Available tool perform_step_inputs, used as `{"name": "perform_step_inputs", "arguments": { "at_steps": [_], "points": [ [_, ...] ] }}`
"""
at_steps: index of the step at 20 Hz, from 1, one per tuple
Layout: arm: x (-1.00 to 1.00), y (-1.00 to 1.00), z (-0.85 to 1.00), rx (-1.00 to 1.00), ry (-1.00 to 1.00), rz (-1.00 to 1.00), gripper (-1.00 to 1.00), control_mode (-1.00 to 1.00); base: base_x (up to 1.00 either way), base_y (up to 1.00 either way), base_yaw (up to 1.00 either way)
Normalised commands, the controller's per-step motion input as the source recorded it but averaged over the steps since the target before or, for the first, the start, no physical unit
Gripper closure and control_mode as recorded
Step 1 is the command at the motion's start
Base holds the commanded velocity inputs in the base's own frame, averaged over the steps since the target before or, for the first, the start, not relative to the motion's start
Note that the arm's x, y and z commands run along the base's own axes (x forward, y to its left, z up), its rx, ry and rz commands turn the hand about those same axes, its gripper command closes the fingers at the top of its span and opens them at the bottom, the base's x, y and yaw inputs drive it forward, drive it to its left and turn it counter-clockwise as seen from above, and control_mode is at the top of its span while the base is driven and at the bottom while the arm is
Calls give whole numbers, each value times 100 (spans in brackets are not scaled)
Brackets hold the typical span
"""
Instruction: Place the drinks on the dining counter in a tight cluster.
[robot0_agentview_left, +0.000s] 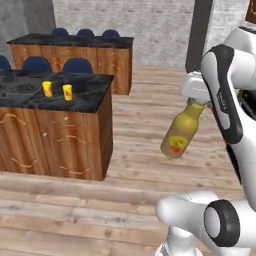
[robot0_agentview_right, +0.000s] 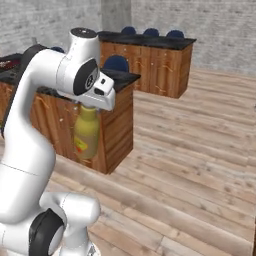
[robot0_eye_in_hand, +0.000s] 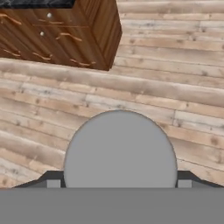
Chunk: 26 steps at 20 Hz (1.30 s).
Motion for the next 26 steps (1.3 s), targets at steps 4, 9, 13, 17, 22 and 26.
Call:
{"name": "perform_step_inputs", "arguments": {
  "at_steps": [4, 9, 13, 17, 22, 26],
  "points": [
    [0, 0, 0, 0, 0, 0, 100, 100, 100, 73, -21],
    [0, 0, 0, 0, 0, 0, 100, 100, 100, -2, -6],
    [0, 0, 0, 0, 0, 0, 100, 100, 100, -84, 51],
    [0, 0, 0, 0, 0, 0, 100, 100, 99, -81, 48],
    [0, 0, 0, 0, 0, 0, 100, 100, 100, -75, 54],
    [0, 0, 0, 0, 0, 0, 100, 100, 100, -65, 63]
  ]
}}
